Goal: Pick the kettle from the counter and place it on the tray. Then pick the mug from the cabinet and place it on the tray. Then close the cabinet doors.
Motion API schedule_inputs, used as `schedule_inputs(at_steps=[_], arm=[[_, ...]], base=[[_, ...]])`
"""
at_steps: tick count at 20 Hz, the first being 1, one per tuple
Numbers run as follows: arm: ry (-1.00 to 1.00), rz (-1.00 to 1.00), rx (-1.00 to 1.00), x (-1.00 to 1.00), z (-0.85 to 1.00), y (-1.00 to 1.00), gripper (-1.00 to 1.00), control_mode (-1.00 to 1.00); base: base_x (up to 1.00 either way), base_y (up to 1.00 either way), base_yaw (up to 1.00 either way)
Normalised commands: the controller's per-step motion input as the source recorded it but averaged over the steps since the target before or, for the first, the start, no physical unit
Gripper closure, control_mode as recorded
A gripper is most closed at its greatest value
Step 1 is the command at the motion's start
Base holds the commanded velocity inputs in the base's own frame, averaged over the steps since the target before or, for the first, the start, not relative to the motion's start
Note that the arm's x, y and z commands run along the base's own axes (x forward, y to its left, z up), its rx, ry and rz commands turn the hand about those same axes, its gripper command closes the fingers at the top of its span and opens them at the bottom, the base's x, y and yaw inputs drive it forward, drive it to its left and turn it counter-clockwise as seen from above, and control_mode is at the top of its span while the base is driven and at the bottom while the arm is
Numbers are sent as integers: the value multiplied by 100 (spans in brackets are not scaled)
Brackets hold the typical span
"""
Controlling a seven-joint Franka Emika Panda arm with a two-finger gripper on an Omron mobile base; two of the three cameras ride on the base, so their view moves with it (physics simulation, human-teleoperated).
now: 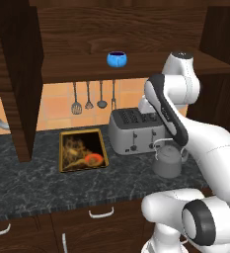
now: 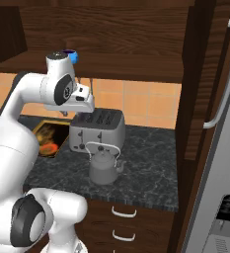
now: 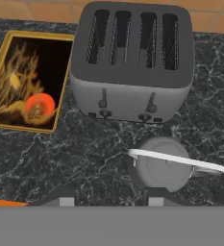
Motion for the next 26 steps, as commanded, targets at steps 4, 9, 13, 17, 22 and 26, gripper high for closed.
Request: schedule_inputs(at_steps=[4,9,13,17,22,26], arm=[[-1,0,0,-26,-10,-4,-100,-100],[-3,-13,2,-46,-28,-38,-100,-100],[3,-41,0,-6,-19,-57,-100,-100],[5,-41,8,2,-14,-57,-100,-100],[9,-38,6,16,-28,-24,-100,-100],[1,-31,7,15,-31,-3,-100,-100]], base=[[0,0,0],[0,0,0],[0,0,0],[0,0,0],[0,0,0],[0,0,0]])
